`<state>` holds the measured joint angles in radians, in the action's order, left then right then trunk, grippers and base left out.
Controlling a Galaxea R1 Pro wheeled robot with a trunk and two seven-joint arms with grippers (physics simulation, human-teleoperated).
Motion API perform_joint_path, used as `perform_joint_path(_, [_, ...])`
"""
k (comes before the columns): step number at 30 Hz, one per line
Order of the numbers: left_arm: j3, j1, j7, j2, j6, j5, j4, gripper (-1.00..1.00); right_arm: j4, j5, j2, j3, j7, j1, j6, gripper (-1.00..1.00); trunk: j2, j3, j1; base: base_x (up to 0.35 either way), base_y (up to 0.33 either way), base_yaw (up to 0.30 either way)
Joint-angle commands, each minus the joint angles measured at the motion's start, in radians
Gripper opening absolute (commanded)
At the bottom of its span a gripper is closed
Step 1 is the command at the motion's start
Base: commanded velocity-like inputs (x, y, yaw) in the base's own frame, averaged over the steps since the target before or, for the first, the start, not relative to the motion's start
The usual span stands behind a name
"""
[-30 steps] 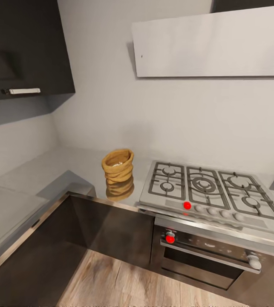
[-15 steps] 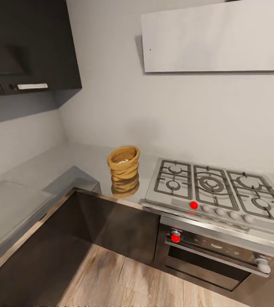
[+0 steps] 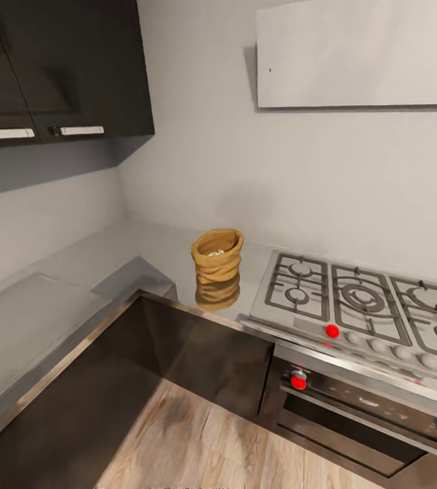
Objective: In the kitchen, take the popcorn bag from the countertop, put it into the microwave, and heat it until the popcorn is cooked so the cooked popcorn ends up inside the bag.
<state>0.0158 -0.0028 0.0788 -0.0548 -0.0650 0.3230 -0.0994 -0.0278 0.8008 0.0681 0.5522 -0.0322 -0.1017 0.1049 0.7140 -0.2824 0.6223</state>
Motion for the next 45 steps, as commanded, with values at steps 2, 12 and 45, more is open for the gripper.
perform_joint_path(2, [0.001, 0.0, 0.002, 0.0, -0.003, 0.004, 0.0, 1.0, -0.003, 0.003, 0.001, 0.009, -0.002, -0.001, 0.005, 1.0, 0.001, -0.004, 0.0, 0.0, 0.0, 0.2])
perform_joint_path(12, [0.001, 0.0, 0.003, 0.0, -0.003, 0.004, 0.0, 1.0, -0.003, -0.001, 0.002, 0.014, -0.002, -0.001, 0.004, 1.0, 0.001, -0.016, 0.0, 0.0, 0.0, 0.177])
perform_joint_path(45, [0.001, 0.0, 0.002, 0.0, -0.003, 0.004, 0.0, 1.0, -0.001, -0.066, 0.001, 0.017, 0.0, -0.001, -0.001, 1.0, 0.001, -0.062, 0.0, 0.0, 0.0, 0.002])
